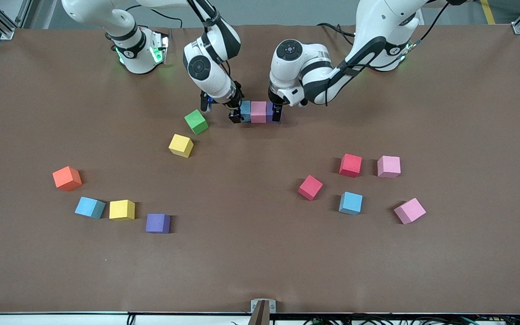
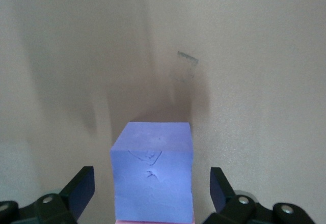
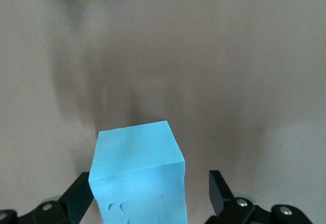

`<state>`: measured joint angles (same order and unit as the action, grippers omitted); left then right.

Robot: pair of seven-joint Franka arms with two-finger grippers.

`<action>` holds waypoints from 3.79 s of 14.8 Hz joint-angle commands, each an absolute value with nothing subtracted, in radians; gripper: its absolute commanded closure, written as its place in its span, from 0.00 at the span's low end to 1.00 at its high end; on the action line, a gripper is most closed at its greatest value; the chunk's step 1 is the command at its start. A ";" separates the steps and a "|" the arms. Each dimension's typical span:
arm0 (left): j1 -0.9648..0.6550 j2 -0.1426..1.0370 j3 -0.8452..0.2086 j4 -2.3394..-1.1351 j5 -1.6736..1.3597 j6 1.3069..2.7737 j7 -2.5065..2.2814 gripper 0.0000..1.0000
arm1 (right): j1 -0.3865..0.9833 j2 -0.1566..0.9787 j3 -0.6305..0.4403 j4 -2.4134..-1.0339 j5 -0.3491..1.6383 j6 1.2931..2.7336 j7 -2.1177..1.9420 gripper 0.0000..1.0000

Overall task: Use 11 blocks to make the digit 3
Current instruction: 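Lower the blue and purple cubes beside the pink cube and open both grippers, then grasp the purple cube with the right gripper while the left gripper grasps the red cube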

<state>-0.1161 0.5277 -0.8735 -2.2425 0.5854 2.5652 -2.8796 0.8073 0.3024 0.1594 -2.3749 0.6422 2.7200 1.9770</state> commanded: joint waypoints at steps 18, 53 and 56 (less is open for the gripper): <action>-0.106 0.449 -1.003 -1.979 0.637 2.169 -3.085 0.00 | 0.779 0.235 0.153 -2.370 0.649 2.689 2.034 0.00; 0.253 0.670 -0.838 -1.556 0.591 1.957 -1.244 0.00 | 0.140 0.551 0.152 -1.756 -0.288 2.520 0.619 0.00; 0.213 0.715 -0.838 -1.546 0.531 1.965 -1.305 0.00 | 0.112 0.584 0.152 -1.720 -0.311 2.519 0.480 0.00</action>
<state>0.2416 0.6734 -0.8332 -1.5858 0.5721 1.9771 -1.2690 0.1377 0.5503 0.1396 -1.7649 -0.2818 2.5323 0.5619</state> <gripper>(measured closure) 0.000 0.000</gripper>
